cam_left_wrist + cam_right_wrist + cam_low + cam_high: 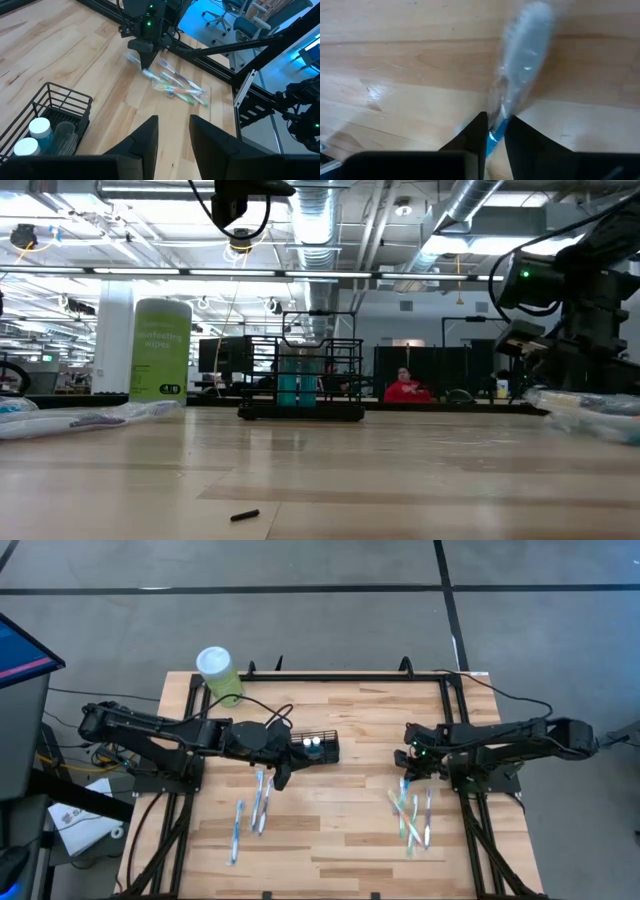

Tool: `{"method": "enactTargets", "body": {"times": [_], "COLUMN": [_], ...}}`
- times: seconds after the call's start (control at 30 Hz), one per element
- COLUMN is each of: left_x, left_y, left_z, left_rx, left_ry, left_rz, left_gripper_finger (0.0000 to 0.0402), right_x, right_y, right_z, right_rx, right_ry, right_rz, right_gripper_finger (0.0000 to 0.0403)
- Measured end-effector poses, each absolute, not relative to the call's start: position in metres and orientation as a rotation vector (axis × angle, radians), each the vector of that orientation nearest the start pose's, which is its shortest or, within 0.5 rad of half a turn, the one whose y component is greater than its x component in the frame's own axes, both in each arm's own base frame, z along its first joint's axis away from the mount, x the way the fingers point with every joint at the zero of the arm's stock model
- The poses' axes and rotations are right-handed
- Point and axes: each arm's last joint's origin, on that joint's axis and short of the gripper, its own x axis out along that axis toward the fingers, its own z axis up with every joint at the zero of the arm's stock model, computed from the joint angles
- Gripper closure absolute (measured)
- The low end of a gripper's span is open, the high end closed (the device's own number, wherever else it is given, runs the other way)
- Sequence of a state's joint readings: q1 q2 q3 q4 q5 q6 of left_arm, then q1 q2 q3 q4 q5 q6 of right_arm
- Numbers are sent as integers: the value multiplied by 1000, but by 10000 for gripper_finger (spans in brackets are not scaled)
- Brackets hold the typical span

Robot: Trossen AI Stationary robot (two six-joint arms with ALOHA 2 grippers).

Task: Pick & Place toothbrushing station
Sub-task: Put the top right blue toothbrush into the black mesh organizer

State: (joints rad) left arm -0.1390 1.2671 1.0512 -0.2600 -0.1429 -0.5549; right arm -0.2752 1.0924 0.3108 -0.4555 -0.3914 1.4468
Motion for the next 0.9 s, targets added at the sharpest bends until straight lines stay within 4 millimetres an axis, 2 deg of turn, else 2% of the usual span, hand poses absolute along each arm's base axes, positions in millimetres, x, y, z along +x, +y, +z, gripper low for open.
{"method": "enactTargets", "body": {"times": [0.23,0.47,0.73,0.9], "left_x": [277,277,277,277], "left_y": [-35,-35,-34,-34], "left_z": [317,317,317,317], "left_rx": [-478,-477,-477,-477], "left_ry": [456,456,455,455], "left_rz": [134,135,137,137], "left_gripper_finger": [296,296,296,296], "right_x": [154,168,177,182], "right_y": [-34,-41,-45,-49], "right_z": [132,151,166,176], "right_rx": [1564,1476,1341,1239], "right_ry": [1002,912,853,805], "right_rz": [-779,-756,-730,-740], "right_gripper_finger": [382,366,385,371]}}
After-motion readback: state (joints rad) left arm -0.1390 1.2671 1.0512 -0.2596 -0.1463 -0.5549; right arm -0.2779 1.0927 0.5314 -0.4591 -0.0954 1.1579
